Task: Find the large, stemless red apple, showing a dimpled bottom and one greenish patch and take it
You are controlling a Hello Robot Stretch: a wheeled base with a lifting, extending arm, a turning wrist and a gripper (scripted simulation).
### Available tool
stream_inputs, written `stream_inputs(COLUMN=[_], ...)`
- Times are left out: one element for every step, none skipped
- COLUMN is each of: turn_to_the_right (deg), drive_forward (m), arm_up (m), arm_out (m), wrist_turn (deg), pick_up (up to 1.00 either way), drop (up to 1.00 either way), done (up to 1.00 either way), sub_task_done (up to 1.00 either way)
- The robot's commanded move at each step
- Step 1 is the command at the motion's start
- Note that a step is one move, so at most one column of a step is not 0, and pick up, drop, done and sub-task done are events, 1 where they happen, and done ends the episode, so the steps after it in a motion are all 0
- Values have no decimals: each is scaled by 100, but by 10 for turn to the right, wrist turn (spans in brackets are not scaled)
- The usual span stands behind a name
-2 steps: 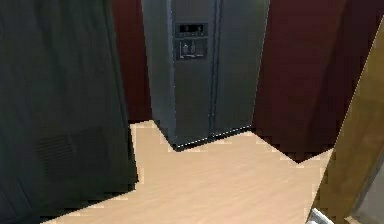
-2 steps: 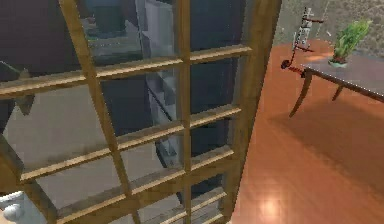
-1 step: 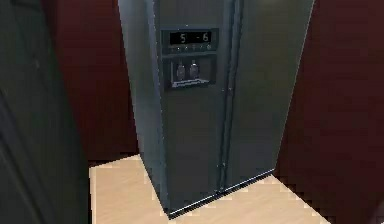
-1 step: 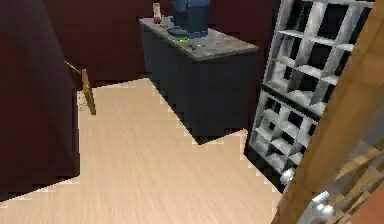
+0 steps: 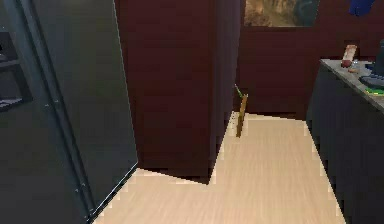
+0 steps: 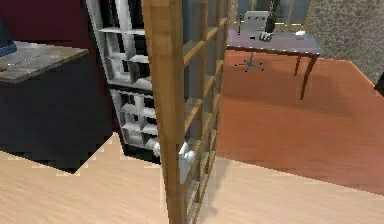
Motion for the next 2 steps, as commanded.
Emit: stream_inputs(turn_to_the_right=[120, 0], drive_forward=[0, 30], arm_up=[0, 0], arm_out=[0, 0], wrist_turn=[0, 0], pick_up=[0, 0], drop=[0, 0], done=[0, 0], sub_task_done=[0, 0])
